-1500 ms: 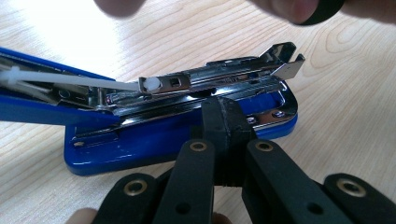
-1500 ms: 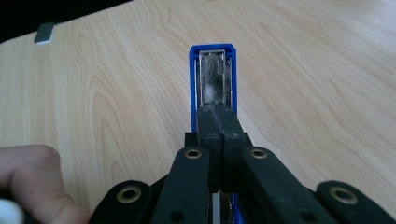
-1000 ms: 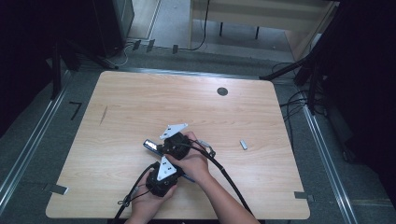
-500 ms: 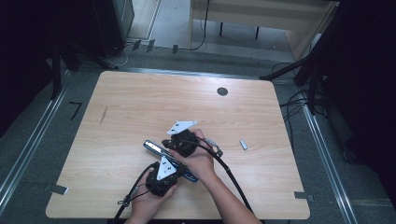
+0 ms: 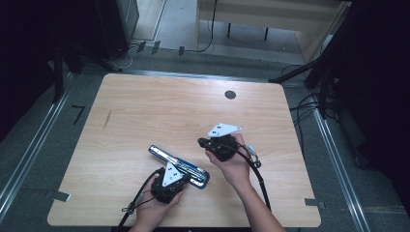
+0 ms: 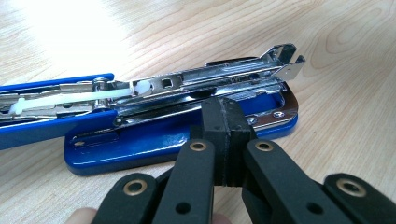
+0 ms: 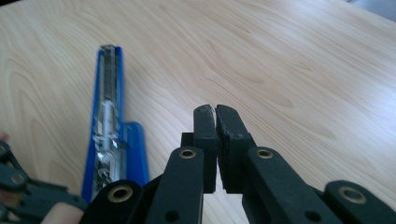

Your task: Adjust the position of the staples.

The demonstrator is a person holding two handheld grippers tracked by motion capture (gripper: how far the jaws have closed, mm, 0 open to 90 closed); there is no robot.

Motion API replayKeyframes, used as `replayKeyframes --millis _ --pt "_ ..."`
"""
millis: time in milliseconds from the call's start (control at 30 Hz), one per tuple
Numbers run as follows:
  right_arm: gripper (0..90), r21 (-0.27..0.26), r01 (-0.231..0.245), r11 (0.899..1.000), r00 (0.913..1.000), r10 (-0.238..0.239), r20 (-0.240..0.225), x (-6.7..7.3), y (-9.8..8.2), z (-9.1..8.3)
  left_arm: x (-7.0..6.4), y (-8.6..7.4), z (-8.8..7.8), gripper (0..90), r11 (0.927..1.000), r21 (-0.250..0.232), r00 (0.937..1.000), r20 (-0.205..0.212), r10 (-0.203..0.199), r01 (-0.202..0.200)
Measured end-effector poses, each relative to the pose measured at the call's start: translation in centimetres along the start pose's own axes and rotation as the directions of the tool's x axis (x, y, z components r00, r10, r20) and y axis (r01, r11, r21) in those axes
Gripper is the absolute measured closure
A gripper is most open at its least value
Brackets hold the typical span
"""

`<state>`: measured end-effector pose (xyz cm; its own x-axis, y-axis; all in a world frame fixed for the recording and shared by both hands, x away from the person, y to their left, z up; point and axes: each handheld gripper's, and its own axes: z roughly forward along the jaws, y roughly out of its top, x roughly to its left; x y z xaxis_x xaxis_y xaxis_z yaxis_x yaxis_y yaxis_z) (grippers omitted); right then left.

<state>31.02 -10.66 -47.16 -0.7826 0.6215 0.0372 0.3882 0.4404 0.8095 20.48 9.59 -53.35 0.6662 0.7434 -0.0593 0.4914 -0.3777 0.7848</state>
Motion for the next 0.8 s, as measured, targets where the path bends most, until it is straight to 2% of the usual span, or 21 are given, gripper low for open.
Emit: replayKeyframes --millis 133,200,267,333,433,533,600,633,667,700,733,767,800 --pt "89.4 0.000 -0.017 1.000 0.9995 0.017 0.026 -0.9 -0.9 -0.9 0.0 0.0 0.0 90.0 1.0000 0.000 1.0000 -0.002 0.000 0.000" --pt "90.0 0.004 -0.048 0.999 0.9977 0.048 0.048 -1.9 -1.9 -1.7 0.0 0.0 0.0 90.0 1.0000 0.000 1.0000 -0.002 0.001 -0.001" --pt "90.0 0.007 -0.058 0.998 0.9967 0.057 0.058 -2.1 -2.2 -2.0 0.0 0.0 0.0 90.0 1.0000 0.000 1.0000 -0.002 0.000 0.000" --pt "90.0 0.018 -0.074 0.997 0.9941 0.072 0.081 -3.0 -3.1 -2.8 0.0 0.0 0.0 90.0 1.0000 0.002 1.0000 -0.001 0.000 0.000" --pt "89.8 0.021 -0.089 0.996 0.9929 0.087 0.081 -3.6 -3.8 -3.3 0.0 0.0 0.0 90.0 1.0000 0.001 1.0000 -0.001 0.000 0.000" --pt "88.1 0.020 -0.097 0.995 0.9894 0.095 0.110 -4.3 -4.8 -4.2 0.1 0.0 0.0 90.0 1.0000 0.003 1.0000 0.002 -0.001 0.001" --pt "85.9 0.011 -0.124 0.992 0.9847 0.122 0.125 -5.1 -5.9 -5.1 0.1 0.0 0.0 90.0 1.0000 0.002 1.0000 0.005 -0.003 0.003" --pt "85.9 0.011 -0.124 0.992 0.9847 0.122 0.125 -5.1 -5.9 -5.1 0.1 0.0 0.0 90.0 1.0000 0.002 1.0000 0.005 -0.003 0.003" --pt "85.0 0.007 -0.155 0.988 0.9800 0.152 0.128 -5.7 -6.7 -5.5 0.2 0.0 0.0 90.0 1.0000 0.003 0.9999 0.009 -0.006 0.006" --pt "85.0 0.007 -0.155 0.988 0.9800 0.152 0.128 -5.7 -6.7 -5.5 0.2 0.0 0.0 90.0 1.0000 0.003 0.9999 0.009 -0.006 0.006" --pt "84.8 -0.002 -0.183 0.983 0.9732 0.182 0.141 -6.3 -7.6 -6.0 0.2 0.0 0.0 90.0 1.0000 0.003 0.9999 0.009 -0.008 0.008" --pt "84.8 -0.002 -0.183 0.983 0.9732 0.182 0.141 -6.3 -7.6 -6.0 0.2 0.0 0.0 90.0 1.0000 0.003 0.9999 0.010 -0.006 0.006" --pt "84.1 0.003 -0.204 0.979 0.9671 0.201 0.156 -7.0 -8.5 -6.2 0.2 0.0 0.0 90.0 1.0000 0.003 0.9999 0.010 -0.005 0.005"
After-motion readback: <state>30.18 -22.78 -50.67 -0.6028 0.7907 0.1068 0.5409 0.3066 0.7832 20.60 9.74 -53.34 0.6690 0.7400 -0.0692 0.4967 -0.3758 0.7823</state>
